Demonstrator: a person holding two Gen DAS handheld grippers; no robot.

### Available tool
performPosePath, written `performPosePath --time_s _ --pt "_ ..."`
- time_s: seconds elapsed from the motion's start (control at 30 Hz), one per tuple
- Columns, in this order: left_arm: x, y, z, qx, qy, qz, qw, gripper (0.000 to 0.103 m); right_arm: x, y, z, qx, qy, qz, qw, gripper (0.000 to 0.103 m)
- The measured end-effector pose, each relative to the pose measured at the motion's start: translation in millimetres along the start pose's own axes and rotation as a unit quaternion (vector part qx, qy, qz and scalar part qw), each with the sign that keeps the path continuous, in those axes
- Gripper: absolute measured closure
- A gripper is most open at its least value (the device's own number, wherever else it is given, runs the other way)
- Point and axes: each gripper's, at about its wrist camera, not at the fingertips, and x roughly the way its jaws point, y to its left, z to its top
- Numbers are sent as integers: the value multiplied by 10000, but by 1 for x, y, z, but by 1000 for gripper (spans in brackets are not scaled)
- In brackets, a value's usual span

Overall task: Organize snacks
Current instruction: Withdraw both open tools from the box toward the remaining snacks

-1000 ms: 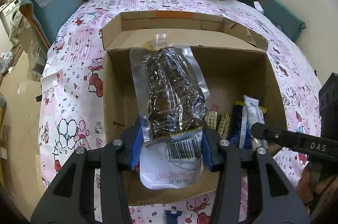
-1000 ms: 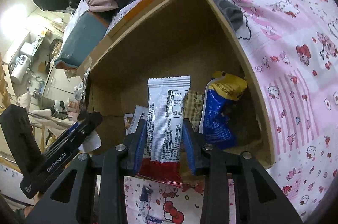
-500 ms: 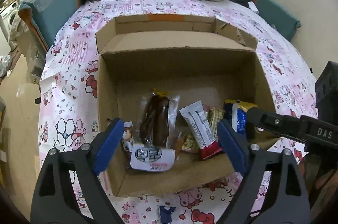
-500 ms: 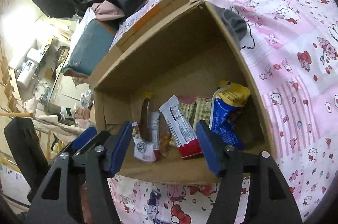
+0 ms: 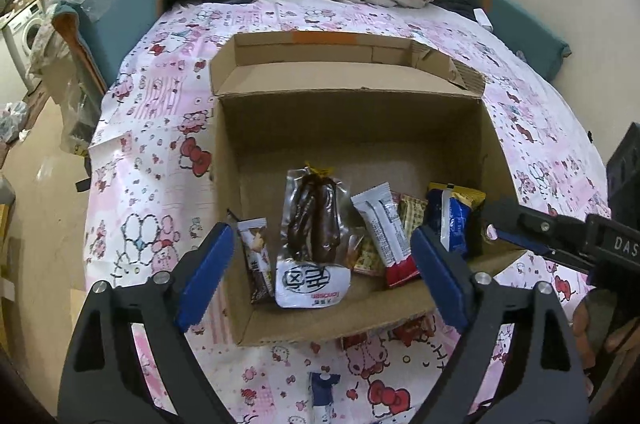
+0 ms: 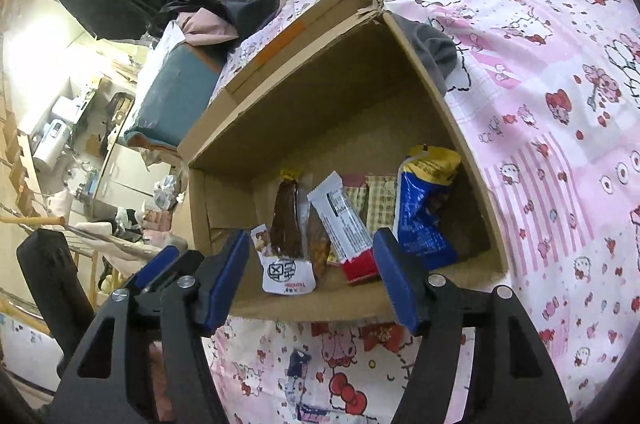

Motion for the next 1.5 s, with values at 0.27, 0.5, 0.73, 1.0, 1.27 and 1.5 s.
performPosePath --time_s 0.27,0.5,0.73,1.0,1.27,1.5 --pt "-19 16 -13 -223 33 111 9997 15 -12 4 -14 -102 28 -45 9999 35" --pt "-24 30 -33 -351 306 258 9986 15 -16 9 -31 -205 167 -56 9996 35" --pt "-29 41 -52 -612 542 360 9960 15 -10 15 -53 -510 521 -284 9969 35" --pt "-33 48 -70 -834 808 417 9924 15 4 29 -81 -1230 1086 -467 9853 35" --pt "-34 60 -77 -1061 877 629 9885 15 39 41 -112 -1936 1897 -1040 9569 36" --pt "-30 75 -80 -1408 1012 633 9828 15 78 57 -156 -2784 2869 -1103 9100 36"
